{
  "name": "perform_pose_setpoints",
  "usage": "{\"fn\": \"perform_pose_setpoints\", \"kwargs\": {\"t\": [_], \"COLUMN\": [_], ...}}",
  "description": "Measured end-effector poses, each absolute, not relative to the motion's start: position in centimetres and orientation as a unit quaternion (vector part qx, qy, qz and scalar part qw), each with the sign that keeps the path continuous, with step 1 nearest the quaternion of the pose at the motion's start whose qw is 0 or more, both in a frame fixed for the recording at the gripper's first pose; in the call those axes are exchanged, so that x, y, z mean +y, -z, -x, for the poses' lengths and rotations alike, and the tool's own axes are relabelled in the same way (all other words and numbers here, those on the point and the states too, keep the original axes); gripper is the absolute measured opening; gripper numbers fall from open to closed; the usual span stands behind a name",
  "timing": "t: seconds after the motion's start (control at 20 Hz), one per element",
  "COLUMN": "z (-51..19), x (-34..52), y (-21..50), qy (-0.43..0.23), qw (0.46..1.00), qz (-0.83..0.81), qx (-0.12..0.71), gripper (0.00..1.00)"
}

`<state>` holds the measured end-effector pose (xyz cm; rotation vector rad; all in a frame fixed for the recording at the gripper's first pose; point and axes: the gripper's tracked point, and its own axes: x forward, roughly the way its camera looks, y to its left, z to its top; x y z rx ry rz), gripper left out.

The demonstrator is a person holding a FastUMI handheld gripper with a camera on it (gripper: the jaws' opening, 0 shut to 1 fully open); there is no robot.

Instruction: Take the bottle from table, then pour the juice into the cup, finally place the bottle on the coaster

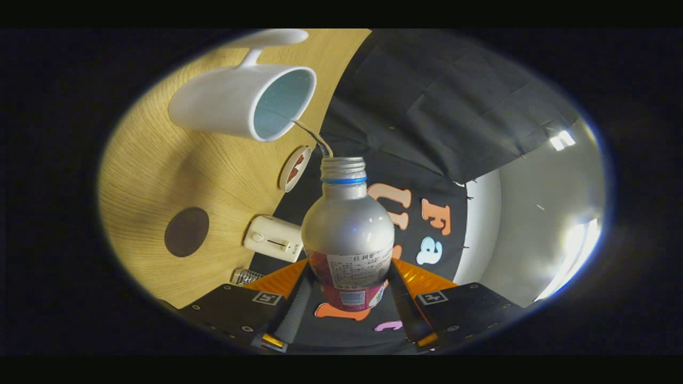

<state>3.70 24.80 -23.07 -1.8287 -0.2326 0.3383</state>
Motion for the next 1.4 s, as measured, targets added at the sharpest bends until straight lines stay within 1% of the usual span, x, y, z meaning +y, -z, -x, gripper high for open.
{"fn": "perform_pose_setpoints", "kwargs": {"t": [0.4, 0.95, 1.1, 1.4], "z": [-3.7, -3.0, -2.9, -1.7], "x": [26.0, 26.8, 26.9, 27.3], "y": [22.2, 22.7, 23.3, 26.3], "qy": [-0.153, -0.158, -0.166, -0.209], "qw": [0.573, 0.557, 0.568, 0.62], "qz": [0.795, 0.803, 0.794, 0.751], "qx": [-0.127, -0.142, -0.137, -0.087], "gripper": [0.77, 0.77, 0.77, 0.77]}}
